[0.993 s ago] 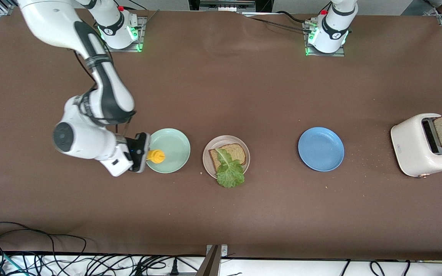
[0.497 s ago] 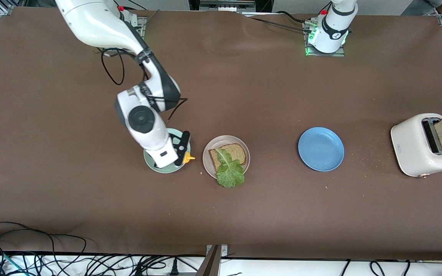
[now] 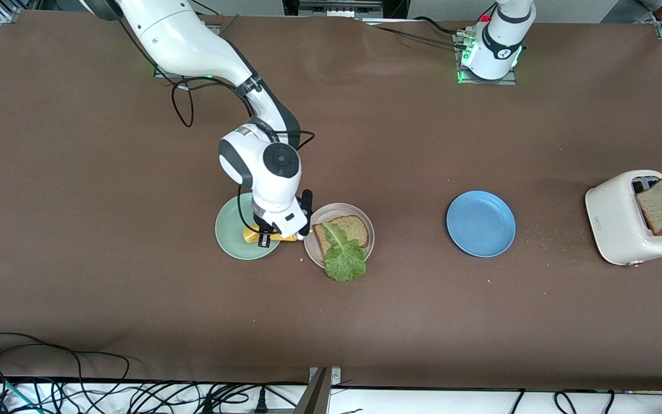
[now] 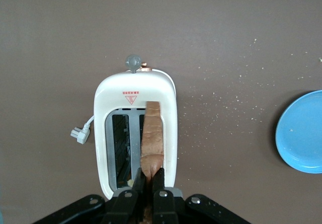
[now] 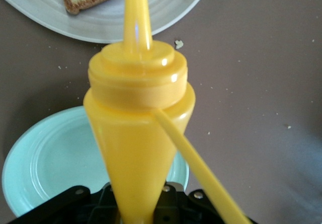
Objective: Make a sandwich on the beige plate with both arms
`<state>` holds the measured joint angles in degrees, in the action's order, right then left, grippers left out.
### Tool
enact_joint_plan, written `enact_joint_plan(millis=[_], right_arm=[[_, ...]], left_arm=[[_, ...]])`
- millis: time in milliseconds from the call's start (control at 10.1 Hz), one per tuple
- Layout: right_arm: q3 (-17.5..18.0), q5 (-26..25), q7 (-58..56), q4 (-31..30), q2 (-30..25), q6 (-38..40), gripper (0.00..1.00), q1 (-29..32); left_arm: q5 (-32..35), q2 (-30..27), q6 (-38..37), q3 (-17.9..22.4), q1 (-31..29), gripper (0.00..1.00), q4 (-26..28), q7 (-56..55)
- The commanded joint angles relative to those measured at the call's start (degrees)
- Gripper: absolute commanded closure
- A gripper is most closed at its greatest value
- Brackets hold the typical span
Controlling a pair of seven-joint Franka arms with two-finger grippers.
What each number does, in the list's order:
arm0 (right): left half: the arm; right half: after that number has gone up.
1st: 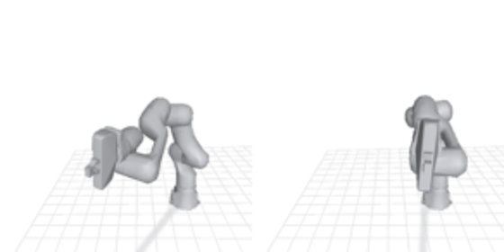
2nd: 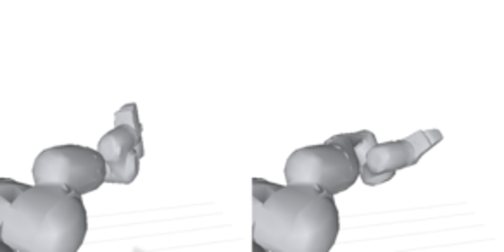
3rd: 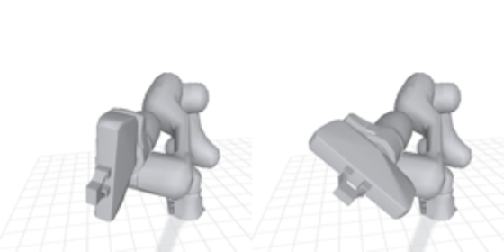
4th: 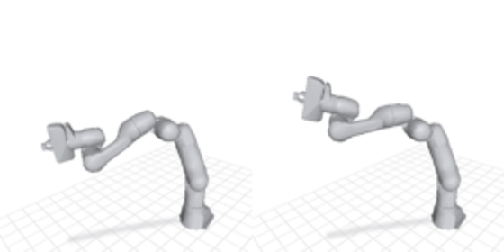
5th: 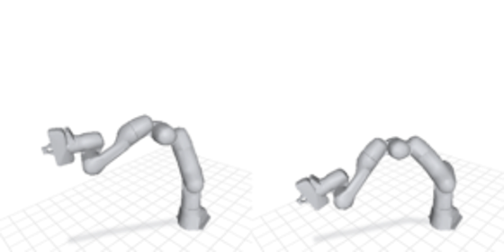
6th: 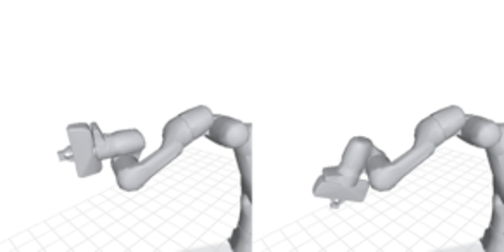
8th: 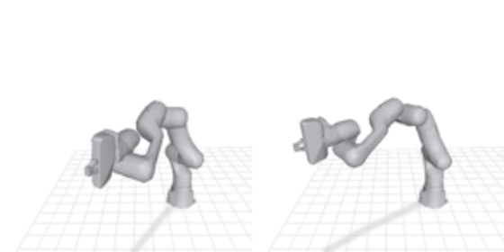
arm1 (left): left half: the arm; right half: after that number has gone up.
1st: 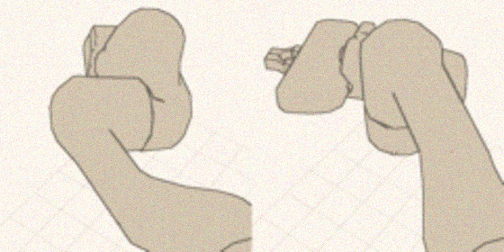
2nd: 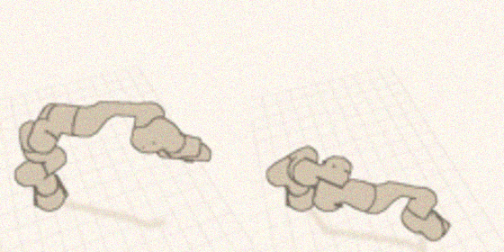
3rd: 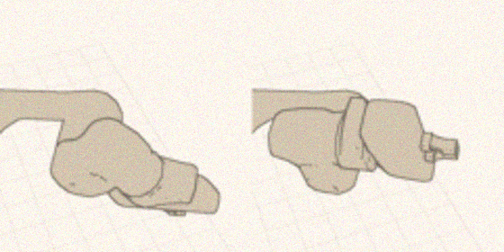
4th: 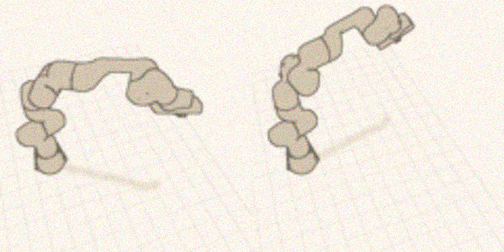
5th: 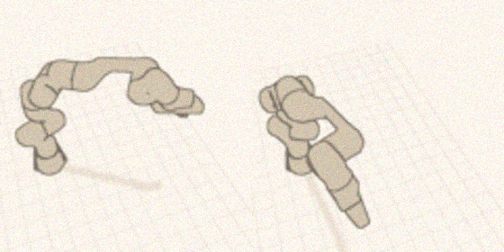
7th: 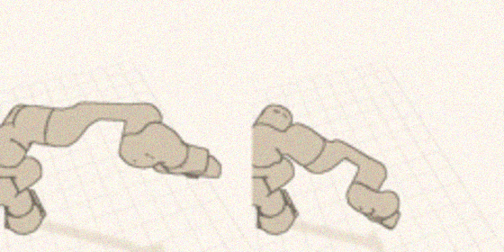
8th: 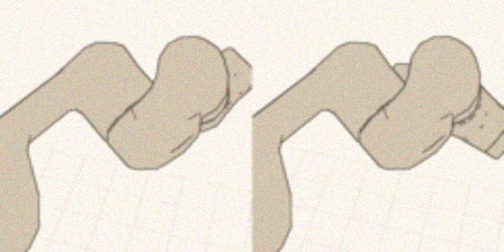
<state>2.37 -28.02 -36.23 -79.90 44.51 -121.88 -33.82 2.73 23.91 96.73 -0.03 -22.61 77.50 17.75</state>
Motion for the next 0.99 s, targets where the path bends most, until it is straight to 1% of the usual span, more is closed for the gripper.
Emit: enact_joint_plan(millis=[0,199,298,397,596,795,894], right_arm=[[-0.87,-4.49,2.91,2.38,2.25,2.00,1.00,-2.56],[-0.87,-8.27,5.81,2.82,3.39,3.31,1.00,-4.14],[-0.87,-8.37,5.82,2.82,3.48,3.58,1.00,-4.06],[-0.87,-8.46,5.82,2.82,3.48,3.58,1.00,-4.06],[-1.05,-8.37,5.47,2.91,3.40,4.02,1.00,-3.88],[-1.58,-7.49,4.68,6.32,2.78,8.56,1.00,-3.44],[-1.49,-5.75,4.51,7.21,1.73,11.11,1.00,-2.48]], left_arm=[[0.01,1.14,-2.33,-0.05,1.69,1.00,-2.71,-1.83],[-5.52,0.88,-3.56,-0.05,1.96,1.00,-2.71,-3.34],[-5.71,0.88,-3.91,-0.23,2.22,1.00,-2.71,-3.34],[-5.71,0.70,-4.00,-0.14,3.88,1.00,-2.71,-3.77],[-6.59,0.61,-4.97,-0.23,5.82,1.00,-2.71,-8.94],[-9.92,0.61,-5.23,-0.14,7.14,1.00,-2.71,-11.41],[-12.20,0.70,-5.23,-0.14,7.49,1.00,-2.71,-12.12]])
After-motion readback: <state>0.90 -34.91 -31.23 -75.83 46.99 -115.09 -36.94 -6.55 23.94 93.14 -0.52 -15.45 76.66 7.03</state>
